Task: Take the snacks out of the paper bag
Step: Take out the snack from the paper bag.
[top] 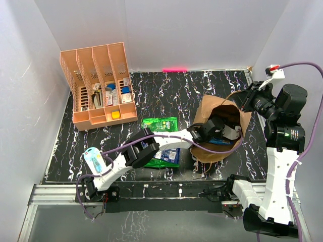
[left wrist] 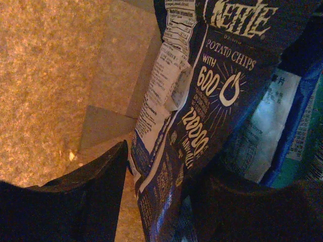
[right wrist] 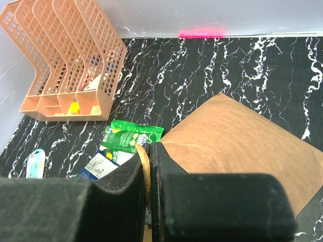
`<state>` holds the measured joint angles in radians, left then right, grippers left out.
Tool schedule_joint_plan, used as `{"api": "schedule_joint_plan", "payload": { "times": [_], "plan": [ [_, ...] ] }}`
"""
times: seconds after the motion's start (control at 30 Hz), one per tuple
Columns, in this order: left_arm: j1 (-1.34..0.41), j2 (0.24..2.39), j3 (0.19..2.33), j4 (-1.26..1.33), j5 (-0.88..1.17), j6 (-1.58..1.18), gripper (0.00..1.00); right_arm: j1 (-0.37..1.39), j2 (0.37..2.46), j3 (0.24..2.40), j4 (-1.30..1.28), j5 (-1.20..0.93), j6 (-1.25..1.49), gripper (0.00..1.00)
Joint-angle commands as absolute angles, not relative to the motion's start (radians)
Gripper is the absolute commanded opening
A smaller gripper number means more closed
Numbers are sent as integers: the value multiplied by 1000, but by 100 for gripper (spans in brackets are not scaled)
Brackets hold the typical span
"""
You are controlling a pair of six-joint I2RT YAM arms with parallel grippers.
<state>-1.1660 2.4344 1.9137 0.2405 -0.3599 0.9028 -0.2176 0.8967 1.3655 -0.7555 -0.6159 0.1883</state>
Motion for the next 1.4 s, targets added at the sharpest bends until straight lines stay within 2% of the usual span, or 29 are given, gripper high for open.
{"api": "schedule_joint_plan", "payload": {
  "times": [0.0,0.07,0.23,0.43,0.6,0.8,1.37],
  "plan": [
    [-1157,2444,1965,232,-345,932,49,-213,884,1431,-681,-619,189,8],
    [-1154,2466,1998,211,-347,940,48,-213,886,1431,-681,-618,190,8],
    [-1147,2474,2020,202,-379,962,19,-212,890,1437,-681,-609,188,8],
    [-1162,2327,1928,157,-355,897,0,-212,883,1427,-674,-588,185,8],
    [-1167,2185,1835,121,-314,820,0,-212,877,1420,-668,-572,185,8],
    [-1200,2058,1711,150,-358,782,0,-212,868,1418,-670,-550,184,8],
    [-1332,1655,1653,-198,-289,567,0,-210,856,1402,-672,-511,178,8]
  ]
}}
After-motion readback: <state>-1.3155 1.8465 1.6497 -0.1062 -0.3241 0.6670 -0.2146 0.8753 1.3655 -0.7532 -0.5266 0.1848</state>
